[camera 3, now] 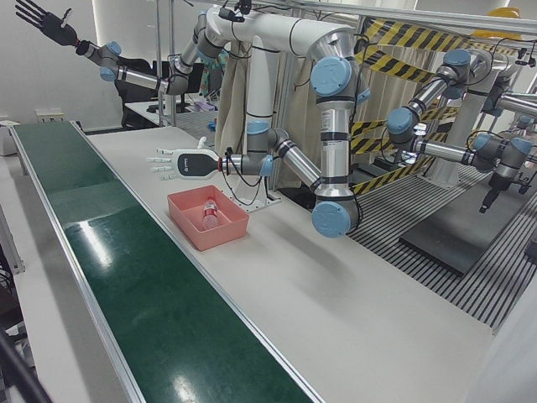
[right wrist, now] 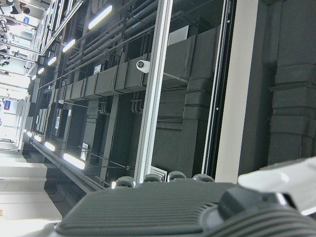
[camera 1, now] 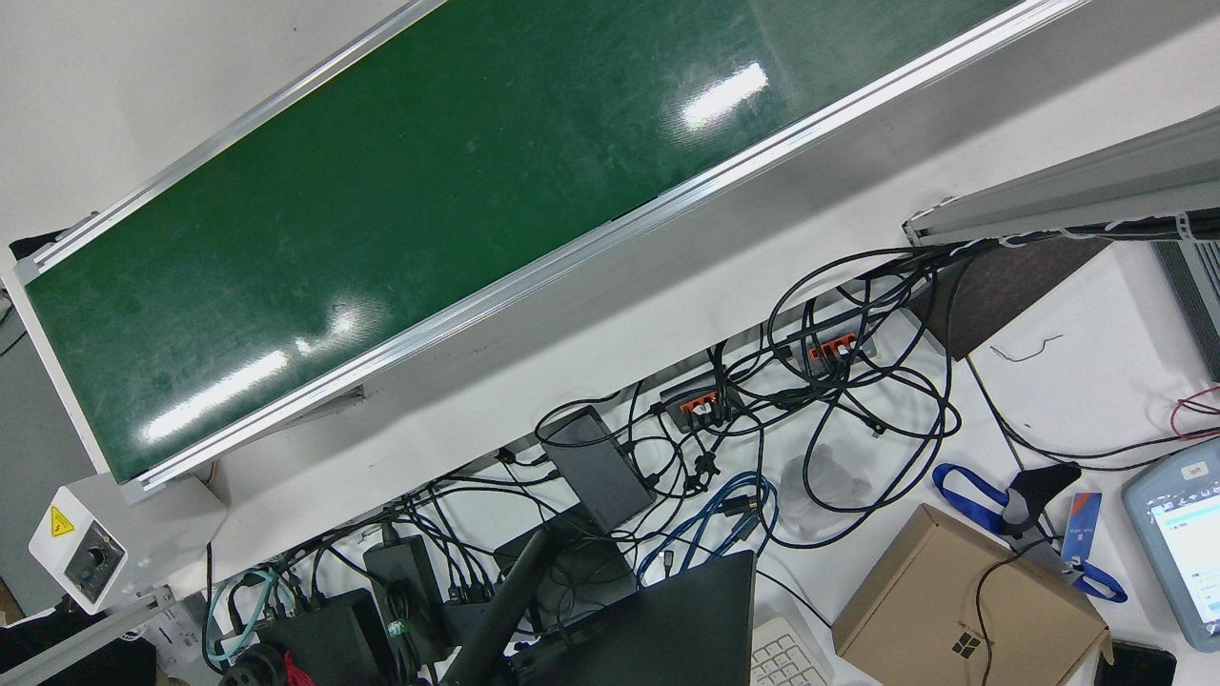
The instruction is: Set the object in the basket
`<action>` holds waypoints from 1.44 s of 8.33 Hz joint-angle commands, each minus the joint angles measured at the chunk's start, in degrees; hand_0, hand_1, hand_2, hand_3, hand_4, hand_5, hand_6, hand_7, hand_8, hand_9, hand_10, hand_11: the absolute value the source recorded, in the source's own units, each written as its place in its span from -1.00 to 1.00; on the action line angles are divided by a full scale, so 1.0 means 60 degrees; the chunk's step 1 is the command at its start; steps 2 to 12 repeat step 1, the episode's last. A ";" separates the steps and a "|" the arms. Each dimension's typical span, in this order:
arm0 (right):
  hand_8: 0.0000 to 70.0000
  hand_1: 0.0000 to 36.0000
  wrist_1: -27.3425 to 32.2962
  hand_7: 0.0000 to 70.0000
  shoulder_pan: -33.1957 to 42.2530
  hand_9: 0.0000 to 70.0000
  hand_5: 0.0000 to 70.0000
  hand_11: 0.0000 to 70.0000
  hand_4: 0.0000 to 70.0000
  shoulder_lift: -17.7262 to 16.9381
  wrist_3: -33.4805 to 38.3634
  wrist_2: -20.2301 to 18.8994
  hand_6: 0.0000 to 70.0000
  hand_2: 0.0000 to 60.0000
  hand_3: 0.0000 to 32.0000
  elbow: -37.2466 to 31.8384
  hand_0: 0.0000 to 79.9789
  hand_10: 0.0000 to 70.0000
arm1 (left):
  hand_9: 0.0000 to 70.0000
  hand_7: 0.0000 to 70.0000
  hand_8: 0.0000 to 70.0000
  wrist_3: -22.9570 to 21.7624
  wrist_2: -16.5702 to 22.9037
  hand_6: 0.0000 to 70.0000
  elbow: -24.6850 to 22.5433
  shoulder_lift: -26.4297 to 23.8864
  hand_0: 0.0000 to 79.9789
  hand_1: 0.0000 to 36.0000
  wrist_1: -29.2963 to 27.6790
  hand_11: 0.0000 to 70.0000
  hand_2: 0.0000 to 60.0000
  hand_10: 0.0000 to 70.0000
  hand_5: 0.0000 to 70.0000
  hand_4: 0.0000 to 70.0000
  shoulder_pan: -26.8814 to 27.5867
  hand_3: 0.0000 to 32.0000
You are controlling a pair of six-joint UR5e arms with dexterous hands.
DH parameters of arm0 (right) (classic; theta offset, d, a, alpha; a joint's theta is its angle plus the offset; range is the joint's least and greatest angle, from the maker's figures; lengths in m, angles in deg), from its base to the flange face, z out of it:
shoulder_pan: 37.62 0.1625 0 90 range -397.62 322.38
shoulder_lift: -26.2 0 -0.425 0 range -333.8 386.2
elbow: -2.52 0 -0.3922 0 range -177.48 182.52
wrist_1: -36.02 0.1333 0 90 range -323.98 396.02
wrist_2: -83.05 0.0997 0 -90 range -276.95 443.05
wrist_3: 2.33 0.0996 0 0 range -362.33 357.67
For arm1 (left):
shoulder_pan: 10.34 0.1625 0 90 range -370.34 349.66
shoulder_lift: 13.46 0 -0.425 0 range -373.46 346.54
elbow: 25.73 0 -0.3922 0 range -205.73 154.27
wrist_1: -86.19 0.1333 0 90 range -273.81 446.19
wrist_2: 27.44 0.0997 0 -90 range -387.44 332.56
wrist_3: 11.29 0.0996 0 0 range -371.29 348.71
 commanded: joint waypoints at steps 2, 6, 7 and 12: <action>-1.00 -1.00 0.0000 -1.00 -0.0009 -1.00 -1.00 -1.00 -1.00 0.0000 0.0000 0.0000 -1.00 -1.00 -1.00 0.0002 -1.00 -1.00 | -0.82 -0.89 -0.78 -0.0012 0.0010 -0.88 -0.0152 -0.0010 0.03 -1.00 0.0114 -0.56 -1.00 -0.69 -0.15 -0.93 -0.0004 -0.18; -1.00 -1.00 0.0000 -1.00 -0.0009 -1.00 -1.00 -1.00 -1.00 0.0000 0.0000 0.0000 -1.00 -1.00 -1.00 0.0002 -1.00 -1.00 | -0.82 -0.89 -0.78 -0.0012 0.0010 -0.88 -0.0152 -0.0010 0.03 -1.00 0.0114 -0.56 -1.00 -0.69 -0.15 -0.93 -0.0004 -0.18; -1.00 -1.00 0.0000 -1.00 -0.0009 -1.00 -1.00 -1.00 -1.00 0.0000 0.0000 0.0000 -1.00 -1.00 -1.00 0.0002 -1.00 -1.00 | -0.82 -0.89 -0.78 -0.0012 0.0010 -0.88 -0.0152 -0.0010 0.03 -1.00 0.0114 -0.56 -1.00 -0.69 -0.15 -0.93 -0.0004 -0.18; -1.00 -1.00 0.0000 -1.00 -0.0009 -1.00 -1.00 -1.00 -1.00 0.0000 0.0000 0.0000 -1.00 -1.00 -1.00 0.0002 -1.00 -1.00 | -0.82 -0.89 -0.78 -0.0012 0.0010 -0.88 -0.0152 -0.0010 0.03 -1.00 0.0114 -0.56 -1.00 -0.69 -0.15 -0.93 -0.0004 -0.18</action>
